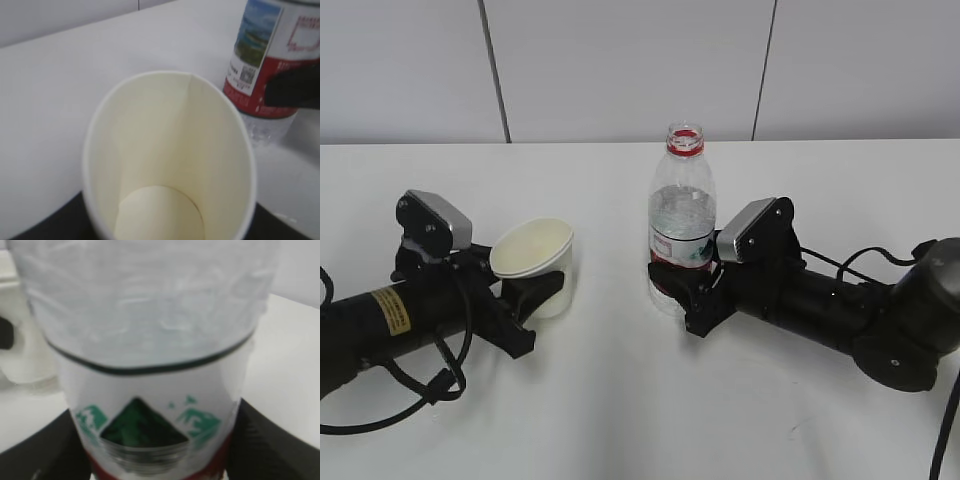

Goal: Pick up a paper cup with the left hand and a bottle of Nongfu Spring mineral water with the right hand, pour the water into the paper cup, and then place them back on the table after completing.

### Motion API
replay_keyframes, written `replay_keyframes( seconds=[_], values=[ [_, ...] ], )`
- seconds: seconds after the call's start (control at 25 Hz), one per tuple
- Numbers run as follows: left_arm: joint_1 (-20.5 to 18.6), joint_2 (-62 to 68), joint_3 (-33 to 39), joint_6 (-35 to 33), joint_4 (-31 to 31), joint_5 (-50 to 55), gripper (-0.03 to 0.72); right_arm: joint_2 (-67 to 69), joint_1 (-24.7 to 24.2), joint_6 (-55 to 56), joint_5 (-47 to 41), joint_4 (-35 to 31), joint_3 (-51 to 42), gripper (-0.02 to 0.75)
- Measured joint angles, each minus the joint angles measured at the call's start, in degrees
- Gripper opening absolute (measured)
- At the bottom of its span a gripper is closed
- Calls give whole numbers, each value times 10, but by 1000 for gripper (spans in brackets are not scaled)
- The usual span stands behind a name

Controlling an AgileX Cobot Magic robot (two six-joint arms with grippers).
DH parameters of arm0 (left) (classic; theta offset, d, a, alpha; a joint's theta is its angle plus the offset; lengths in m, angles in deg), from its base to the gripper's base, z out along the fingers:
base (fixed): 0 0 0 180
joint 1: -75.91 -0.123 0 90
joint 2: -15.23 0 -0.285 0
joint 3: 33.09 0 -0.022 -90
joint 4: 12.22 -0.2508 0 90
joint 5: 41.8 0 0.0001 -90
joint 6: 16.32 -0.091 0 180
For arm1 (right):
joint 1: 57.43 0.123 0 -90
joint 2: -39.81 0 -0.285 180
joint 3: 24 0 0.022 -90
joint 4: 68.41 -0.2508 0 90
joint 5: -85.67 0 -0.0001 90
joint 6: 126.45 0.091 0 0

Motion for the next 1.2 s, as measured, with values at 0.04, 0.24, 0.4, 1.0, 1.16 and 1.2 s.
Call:
replay_keyframes(
  seconds=[0.04, 0.24, 0.4, 1.0, 1.16, 1.2],
  values=[
    [0, -10, 0, 12, -5, 1, 341, -4, 0, -10, -6, 0, 0, 491],
    [0, -46, -2, 56, -76, 16, 341, -24, 0, -93, -28, -11, 0, 491],
    [0, -56, -2, 67, -93, 56, 341, -40, 0, -135, -30, -41, 0, 491],
    [0, -72, -19, 138, -195, 71, 341, -59, 0, -356, -38, -83, 10, 491],
    [0, -72, -31, 161, -254, 71, 341, -59, 0, -375, -38, -92, 30, 486],
    [0, -72, -31, 163, -263, 71, 341, -59, 0, -384, -38, -94, 33, 485]
  ],
)
